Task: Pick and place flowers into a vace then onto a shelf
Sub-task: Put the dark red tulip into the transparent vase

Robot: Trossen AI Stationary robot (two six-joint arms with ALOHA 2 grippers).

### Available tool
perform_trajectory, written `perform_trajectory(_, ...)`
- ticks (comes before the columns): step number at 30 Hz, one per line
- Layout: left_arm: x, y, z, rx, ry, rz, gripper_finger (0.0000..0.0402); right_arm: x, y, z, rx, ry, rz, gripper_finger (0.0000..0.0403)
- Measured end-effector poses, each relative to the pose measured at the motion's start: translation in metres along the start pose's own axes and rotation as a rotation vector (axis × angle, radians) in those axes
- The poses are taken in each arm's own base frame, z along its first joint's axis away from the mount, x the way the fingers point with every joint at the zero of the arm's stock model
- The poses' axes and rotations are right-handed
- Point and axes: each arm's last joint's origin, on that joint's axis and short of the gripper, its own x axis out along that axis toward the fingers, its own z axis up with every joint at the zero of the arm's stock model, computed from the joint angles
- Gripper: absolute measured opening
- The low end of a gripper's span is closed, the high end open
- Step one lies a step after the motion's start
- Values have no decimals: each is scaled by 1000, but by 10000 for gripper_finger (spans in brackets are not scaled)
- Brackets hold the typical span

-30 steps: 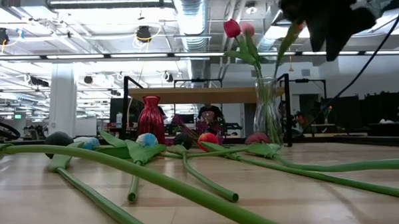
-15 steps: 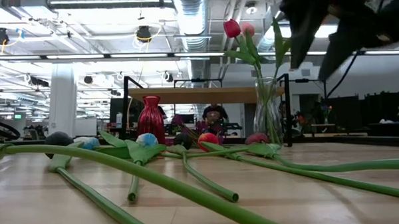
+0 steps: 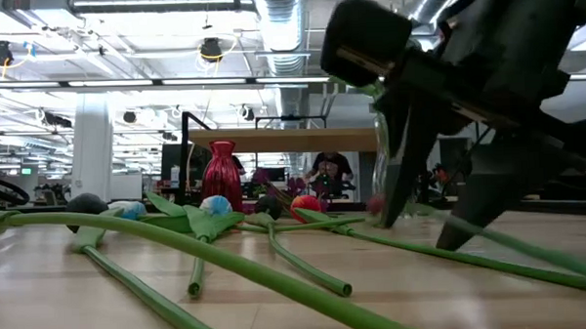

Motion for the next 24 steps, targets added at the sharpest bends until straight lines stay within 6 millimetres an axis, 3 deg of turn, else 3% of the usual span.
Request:
perform_trajectory(6, 0, -1, -2, -9, 22, -25, 32, 5, -6, 0, 45, -28, -42, 121)
perform_trajectory(13, 0, -1, -6, -24, 62, -29, 32, -4, -7, 3, 3, -52, -52, 11)
perform_trajectory(20, 0, -1, -6, -26, 62, -29, 32, -10, 0, 4, -37, -85, -27, 3)
perform_trajectory(24, 0, -1, -6, -27, 62, -29, 32, -22, 17, -1, -99, -99, 31, 1)
